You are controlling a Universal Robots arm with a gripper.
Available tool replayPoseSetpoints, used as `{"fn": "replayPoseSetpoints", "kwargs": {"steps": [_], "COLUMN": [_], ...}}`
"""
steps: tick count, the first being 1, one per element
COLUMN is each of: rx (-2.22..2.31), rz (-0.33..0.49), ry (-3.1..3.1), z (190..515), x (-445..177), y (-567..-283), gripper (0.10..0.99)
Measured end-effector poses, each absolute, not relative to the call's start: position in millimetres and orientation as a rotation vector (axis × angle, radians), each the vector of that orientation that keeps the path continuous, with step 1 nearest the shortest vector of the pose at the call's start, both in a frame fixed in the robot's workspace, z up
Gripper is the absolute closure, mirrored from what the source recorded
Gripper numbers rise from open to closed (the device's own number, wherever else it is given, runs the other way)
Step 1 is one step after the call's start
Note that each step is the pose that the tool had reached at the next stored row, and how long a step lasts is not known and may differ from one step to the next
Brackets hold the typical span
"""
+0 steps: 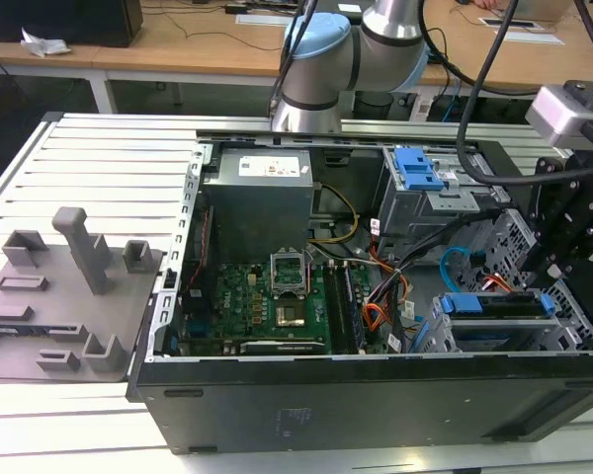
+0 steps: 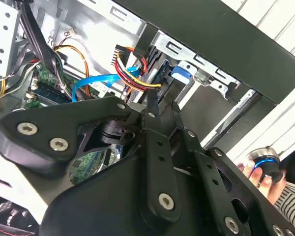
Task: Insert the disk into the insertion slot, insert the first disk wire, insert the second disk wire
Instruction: 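Insert the first disk wire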
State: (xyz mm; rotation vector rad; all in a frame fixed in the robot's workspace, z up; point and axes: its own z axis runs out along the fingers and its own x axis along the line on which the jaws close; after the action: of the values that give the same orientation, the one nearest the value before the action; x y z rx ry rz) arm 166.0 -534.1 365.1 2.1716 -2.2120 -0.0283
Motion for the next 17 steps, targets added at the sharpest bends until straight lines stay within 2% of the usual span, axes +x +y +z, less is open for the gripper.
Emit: {"fn": "replayPoseSetpoints", "kwargs": {"steps": [5,7,8,17], "rx": [2.172,2.172,2.173,2.173], "rz": [-0.029,-0.03,-0.03,-0.032], "ry": [-2.212,-2.213,-2.213,-2.214], "z": [365.2,365.2,365.2,365.2], "x": [166.0,166.0,166.0,160.4], "y": [-534.1,-534.1,-534.1,-534.2], "gripper": [0.839,0.969,0.98,0.98]}}
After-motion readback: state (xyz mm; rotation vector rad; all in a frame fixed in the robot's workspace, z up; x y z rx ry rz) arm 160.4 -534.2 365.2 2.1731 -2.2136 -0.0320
